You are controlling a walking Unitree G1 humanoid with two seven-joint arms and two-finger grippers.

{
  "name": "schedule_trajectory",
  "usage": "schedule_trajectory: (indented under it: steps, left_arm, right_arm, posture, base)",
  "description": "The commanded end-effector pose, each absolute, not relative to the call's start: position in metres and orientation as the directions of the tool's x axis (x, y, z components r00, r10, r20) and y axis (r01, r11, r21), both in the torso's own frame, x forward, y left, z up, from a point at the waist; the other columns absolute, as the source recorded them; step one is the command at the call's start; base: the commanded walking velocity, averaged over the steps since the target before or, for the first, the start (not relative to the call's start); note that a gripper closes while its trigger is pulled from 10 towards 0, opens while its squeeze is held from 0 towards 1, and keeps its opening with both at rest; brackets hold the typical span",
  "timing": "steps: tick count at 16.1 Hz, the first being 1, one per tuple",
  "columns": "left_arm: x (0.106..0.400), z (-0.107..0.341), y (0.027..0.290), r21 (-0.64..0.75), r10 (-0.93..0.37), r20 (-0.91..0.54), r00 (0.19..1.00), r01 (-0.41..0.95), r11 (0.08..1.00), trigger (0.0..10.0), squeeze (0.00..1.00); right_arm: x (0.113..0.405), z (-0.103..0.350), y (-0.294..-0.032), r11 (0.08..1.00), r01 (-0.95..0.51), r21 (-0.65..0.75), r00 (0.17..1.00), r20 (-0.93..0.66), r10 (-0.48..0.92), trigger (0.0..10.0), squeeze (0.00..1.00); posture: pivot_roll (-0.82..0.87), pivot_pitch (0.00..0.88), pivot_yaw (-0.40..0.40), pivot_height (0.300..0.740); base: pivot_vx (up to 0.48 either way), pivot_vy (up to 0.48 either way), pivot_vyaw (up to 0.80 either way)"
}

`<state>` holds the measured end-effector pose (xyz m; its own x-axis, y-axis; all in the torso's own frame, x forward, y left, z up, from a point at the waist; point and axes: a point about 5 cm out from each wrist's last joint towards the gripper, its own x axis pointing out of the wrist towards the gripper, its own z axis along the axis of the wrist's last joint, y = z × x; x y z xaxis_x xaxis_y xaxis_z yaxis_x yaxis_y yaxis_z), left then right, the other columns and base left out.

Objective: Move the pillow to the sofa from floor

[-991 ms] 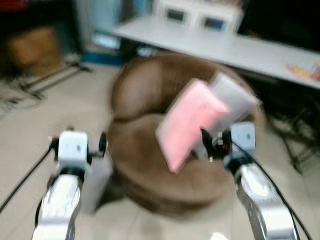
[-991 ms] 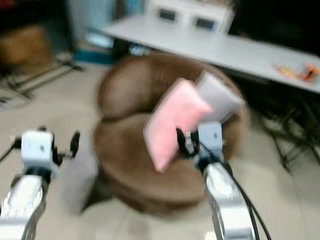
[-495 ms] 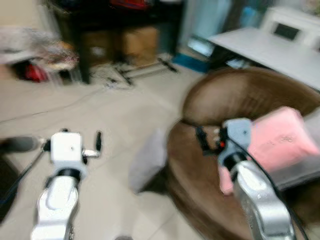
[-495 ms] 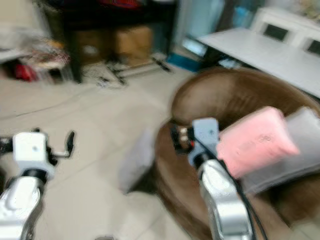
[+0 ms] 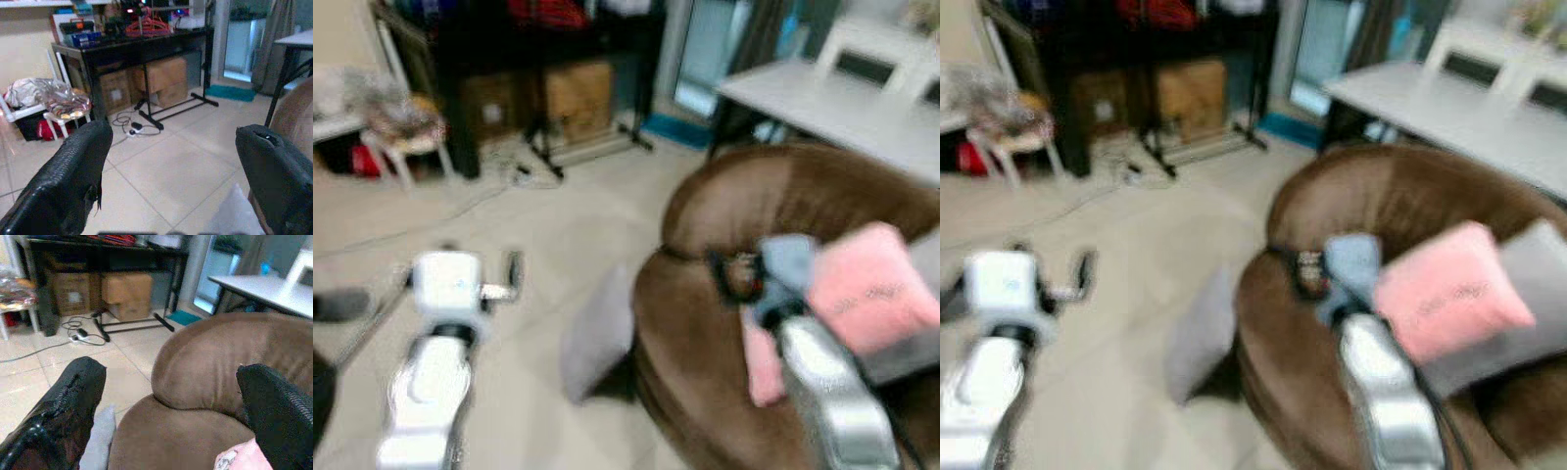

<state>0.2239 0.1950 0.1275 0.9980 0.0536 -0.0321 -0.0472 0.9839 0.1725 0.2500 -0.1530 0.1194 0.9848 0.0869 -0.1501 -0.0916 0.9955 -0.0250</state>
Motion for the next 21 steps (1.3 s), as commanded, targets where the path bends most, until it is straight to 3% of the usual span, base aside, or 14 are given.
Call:
schedule_trajectory:
  steps: [1, 5, 8, 12, 17, 21]
  left_arm:
    - [0.222, 0.131, 0.203, 0.196, 0.075, -0.018, 0.997, -0.07, 0.978, 10.0, 0.0]
    - [0.218, 0.131, 0.203, 0.207, 0.081, -0.018, 0.997, -0.075, 0.975, 10.0, 0.0]
    - [0.217, 0.129, 0.202, 0.217, 0.071, -0.027, 0.997, -0.064, 0.974, 10.0, 0.0]
    - [0.213, 0.124, 0.2, 0.238, 0.057, -0.049, 0.997, -0.043, 0.97, 10.0, 0.0]
    - [0.213, 0.112, 0.198, 0.273, 0.025, -0.088, 0.996, 0.0, 0.962, 10.0, 0.0]
    - [0.213, 0.107, 0.204, 0.3, 0.028, -0.104, 0.994, 0.005, 0.954, 10.0, 0.0]
  right_arm:
    - [0.252, 0.122, -0.148, 0.995, -0.099, 0.021, 0.984, -0.145, 0.101, 10.0, 0.0]
    - [0.257, 0.124, -0.148, 0.994, -0.111, -0.024, 0.988, -0.109, 0.108, 10.0, 0.0]
    - [0.251, 0.124, -0.136, 0.969, -0.248, -0.019, 0.961, -0.131, 0.243, 10.0, 0.0]
    - [0.254, 0.12, -0.145, 0.974, -0.223, -0.027, 0.961, -0.174, 0.215, 10.0, 0.0]
    - [0.25, 0.115, -0.152, 0.959, -0.282, 0.017, 0.937, -0.207, 0.28, 10.0, 0.0]
    - [0.247, 0.112, -0.153, 0.971, -0.239, 0.005, 0.948, -0.215, 0.235, 10.0, 0.0]
  posture:
    - [-0.07, 0.0, -0.088, 0.74]
    - [-0.06, 0.0, -0.095, 0.74]
    - [-0.06, 0.0, -0.099, 0.74]
    - [-0.06, 0.0, -0.106, 0.74]
    - [-0.08, 0.0, -0.104, 0.74]
    - [-0.1, 0.0, -0.076, 0.7]
  base:
    - [0.401, 0.0, 0.0]
    - [0.4, 0.0, 0.0]
    - [0.38, 0.0, 0.27]
    - [0.334, 0.0, 0.2]
    - [0.0, 0.0, 0.0]
    - [0.0, 0.0, 0.0]
